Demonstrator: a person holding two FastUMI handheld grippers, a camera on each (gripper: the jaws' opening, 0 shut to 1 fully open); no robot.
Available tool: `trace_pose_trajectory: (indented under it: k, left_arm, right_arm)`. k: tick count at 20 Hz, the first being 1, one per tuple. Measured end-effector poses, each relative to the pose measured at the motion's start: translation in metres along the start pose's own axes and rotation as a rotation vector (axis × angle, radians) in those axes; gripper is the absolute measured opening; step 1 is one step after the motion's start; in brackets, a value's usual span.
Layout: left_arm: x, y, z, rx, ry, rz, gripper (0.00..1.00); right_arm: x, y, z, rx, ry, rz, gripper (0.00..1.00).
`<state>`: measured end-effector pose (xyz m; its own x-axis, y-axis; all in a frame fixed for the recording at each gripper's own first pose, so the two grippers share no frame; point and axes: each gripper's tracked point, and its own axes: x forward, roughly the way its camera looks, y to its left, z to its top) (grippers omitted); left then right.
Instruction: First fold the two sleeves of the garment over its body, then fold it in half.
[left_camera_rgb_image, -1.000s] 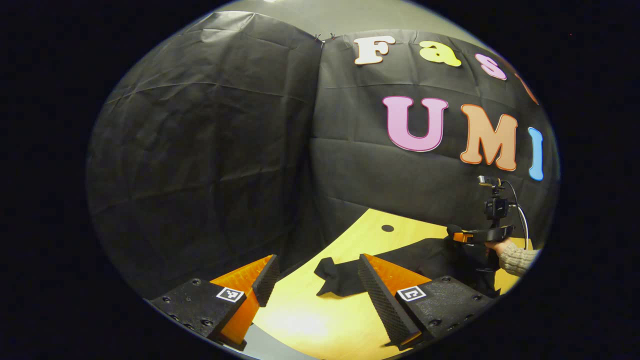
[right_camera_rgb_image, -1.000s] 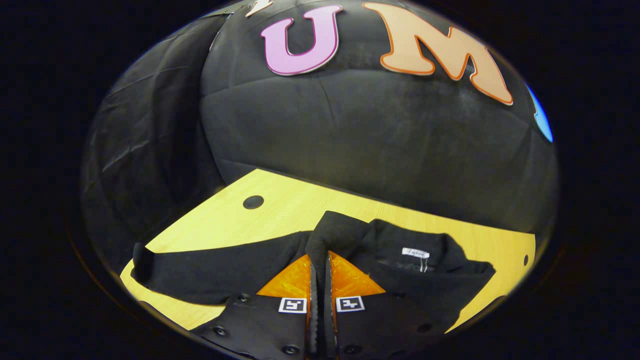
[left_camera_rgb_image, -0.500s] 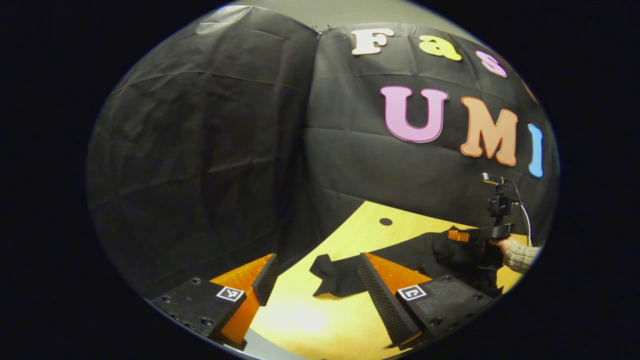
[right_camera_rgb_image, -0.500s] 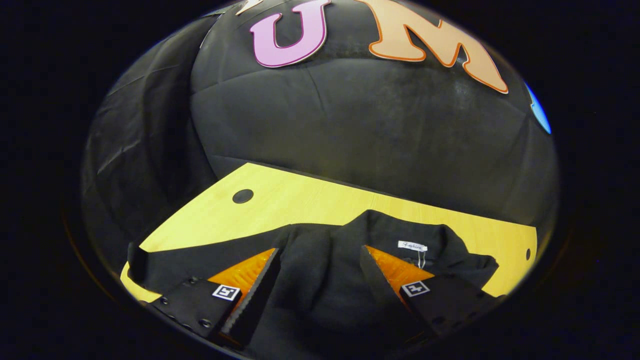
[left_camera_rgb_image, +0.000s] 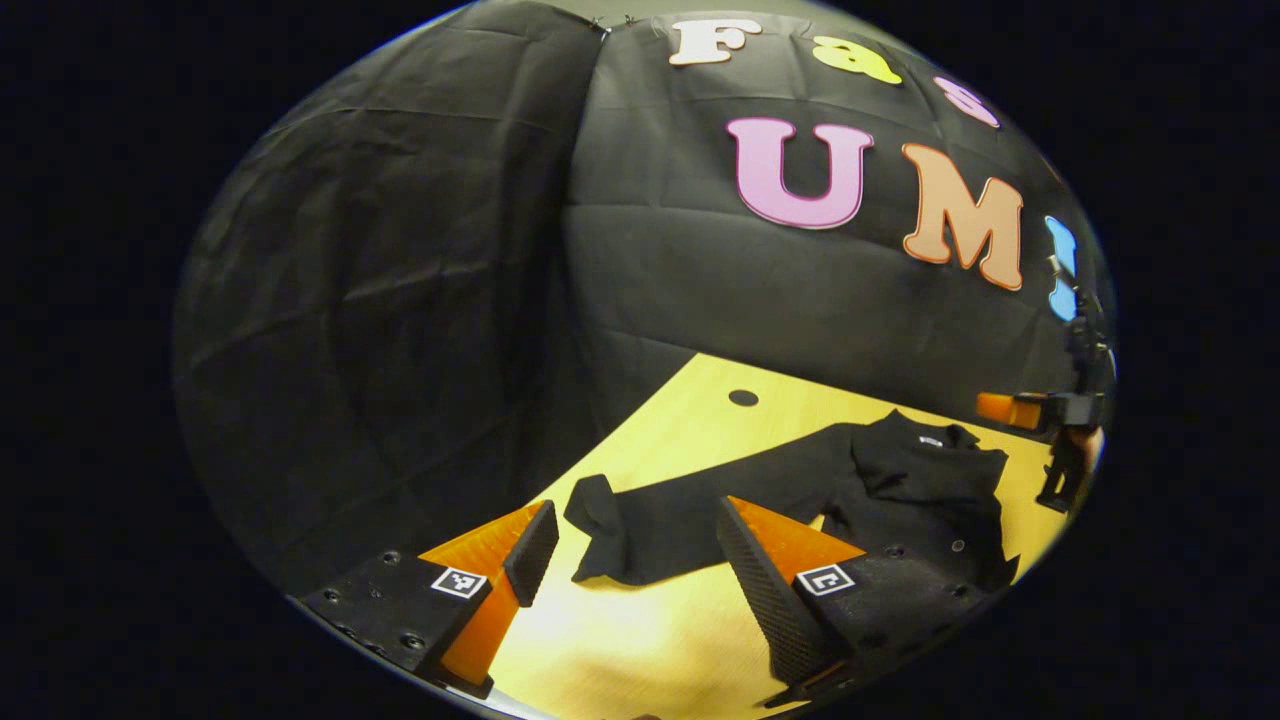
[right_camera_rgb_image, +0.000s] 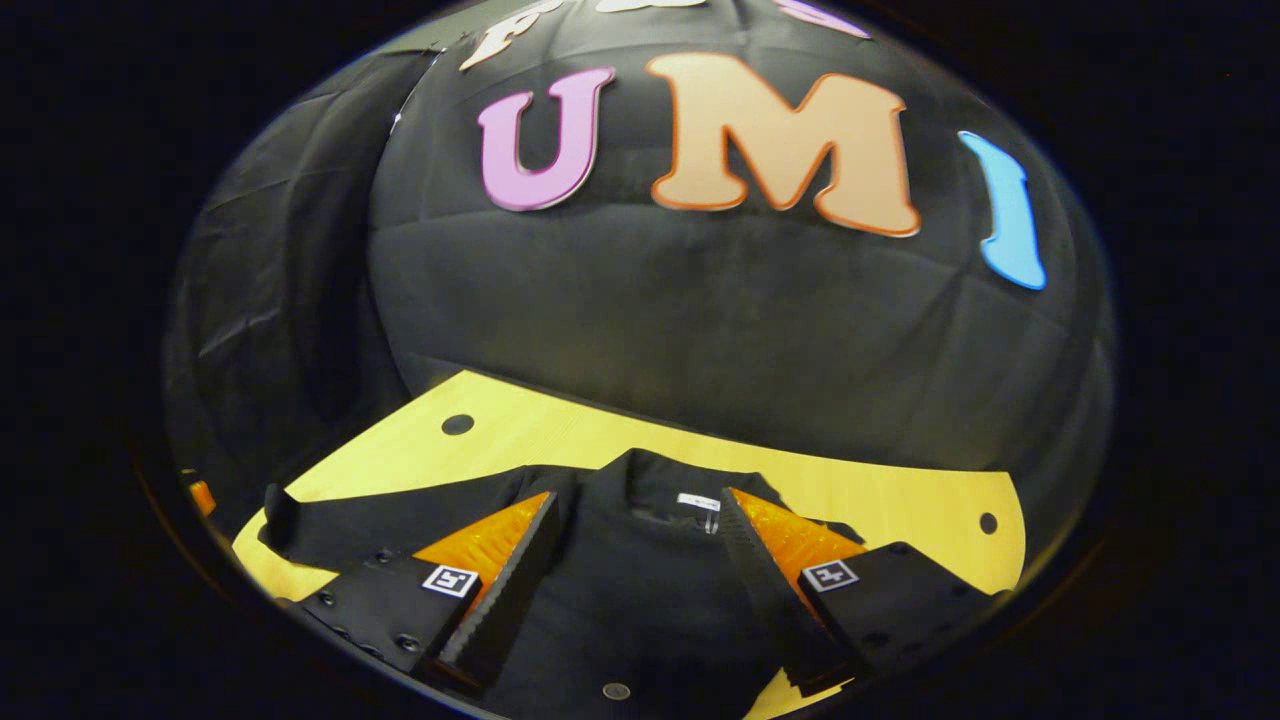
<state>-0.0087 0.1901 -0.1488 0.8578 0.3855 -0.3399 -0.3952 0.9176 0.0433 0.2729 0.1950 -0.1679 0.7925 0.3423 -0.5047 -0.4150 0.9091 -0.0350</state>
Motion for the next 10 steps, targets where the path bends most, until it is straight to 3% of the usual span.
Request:
trace_pose_trajectory:
  k: [7, 10]
  left_arm:
    - [0.033, 0.006, -0.047, -0.051, 0.114, 0.008, 0.97]
    - [0.050, 0.015, -0.065, -0.018, 0.158, 0.041, 0.97]
  right_arm:
    - [-0.121, -0.063, -0.042, 0.124, -0.055, -0.144, 1.00]
    - [-0.174, -0.094, -0.063, 0.183, -0.061, -0.236, 1.00]
